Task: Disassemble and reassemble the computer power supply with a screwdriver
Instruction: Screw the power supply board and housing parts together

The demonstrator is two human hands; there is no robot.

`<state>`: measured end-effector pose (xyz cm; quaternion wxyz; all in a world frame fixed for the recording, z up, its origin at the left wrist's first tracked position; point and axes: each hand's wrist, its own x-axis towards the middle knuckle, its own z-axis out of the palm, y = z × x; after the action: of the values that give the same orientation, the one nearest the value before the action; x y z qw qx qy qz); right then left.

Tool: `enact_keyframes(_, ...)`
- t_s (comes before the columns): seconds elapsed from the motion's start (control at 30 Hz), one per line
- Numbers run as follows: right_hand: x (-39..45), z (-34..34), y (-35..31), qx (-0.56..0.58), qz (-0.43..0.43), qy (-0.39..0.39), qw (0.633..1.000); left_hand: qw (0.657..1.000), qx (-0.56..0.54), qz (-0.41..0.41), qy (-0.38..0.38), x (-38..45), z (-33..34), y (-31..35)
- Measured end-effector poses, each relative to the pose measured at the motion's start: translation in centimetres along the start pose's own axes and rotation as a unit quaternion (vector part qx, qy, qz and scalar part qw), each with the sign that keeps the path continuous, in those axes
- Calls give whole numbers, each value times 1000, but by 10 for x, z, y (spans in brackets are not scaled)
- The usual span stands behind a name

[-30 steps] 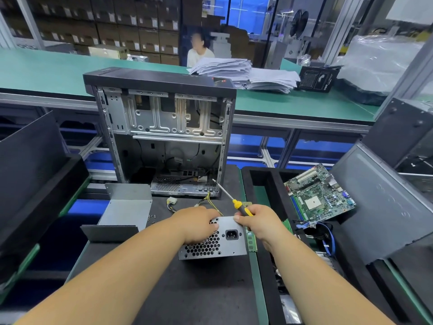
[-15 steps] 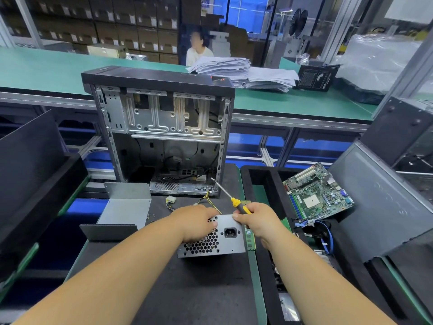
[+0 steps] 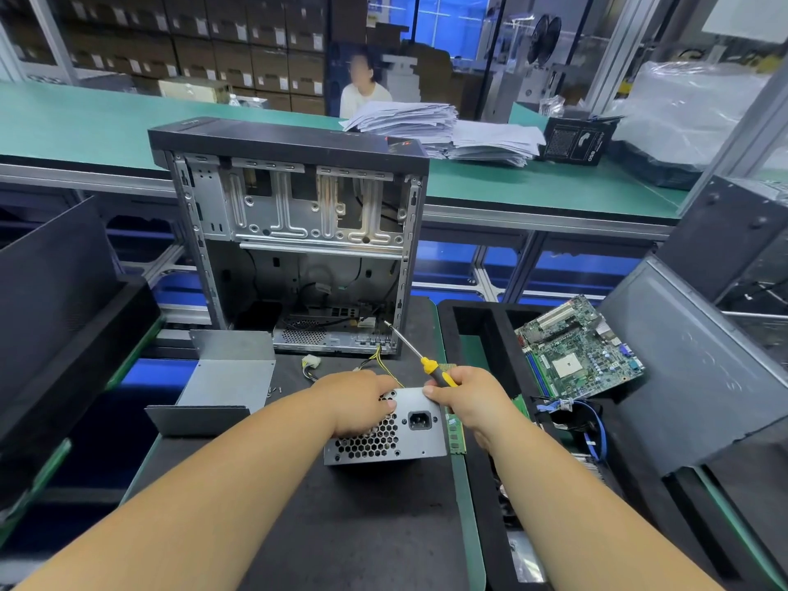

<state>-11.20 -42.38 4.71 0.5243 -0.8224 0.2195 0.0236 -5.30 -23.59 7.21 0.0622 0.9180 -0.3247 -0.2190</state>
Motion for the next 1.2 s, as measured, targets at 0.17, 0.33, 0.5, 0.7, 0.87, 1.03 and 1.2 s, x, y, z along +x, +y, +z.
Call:
enact_keyframes(0.17, -1, 0, -1, 6, 8, -4, 1000, 1000, -2, 1, -5, 2, 0, 0)
enact_keyframes(0.33, -4, -2, -4, 3, 8, -8, 1000, 1000, -2, 1, -8, 3, 0, -1)
enact_keyframes(0.5, -10, -6, -9, -18, -7, 11, 1000, 1000, -11, -2, 4, 4, 0, -1)
enact_keyframes(0.7, -23, -34, -19, -26, -56, 96, 994, 999, -33, -9, 15, 4, -1, -3)
enact_keyframes(0.87, -39, -58, -35, -32, -104, 98, 989, 998, -53, -16, 10, 5, -5, -4)
enact_keyframes(1.03, -55, -62, -53, -61, -163, 88, 981, 997, -73, -24, -3, 9, -7, -5)
enact_keyframes(1.2, -63, -52, -66, -126, -180, 78, 972, 997, -74, -26, -3, 13, -4, -9)
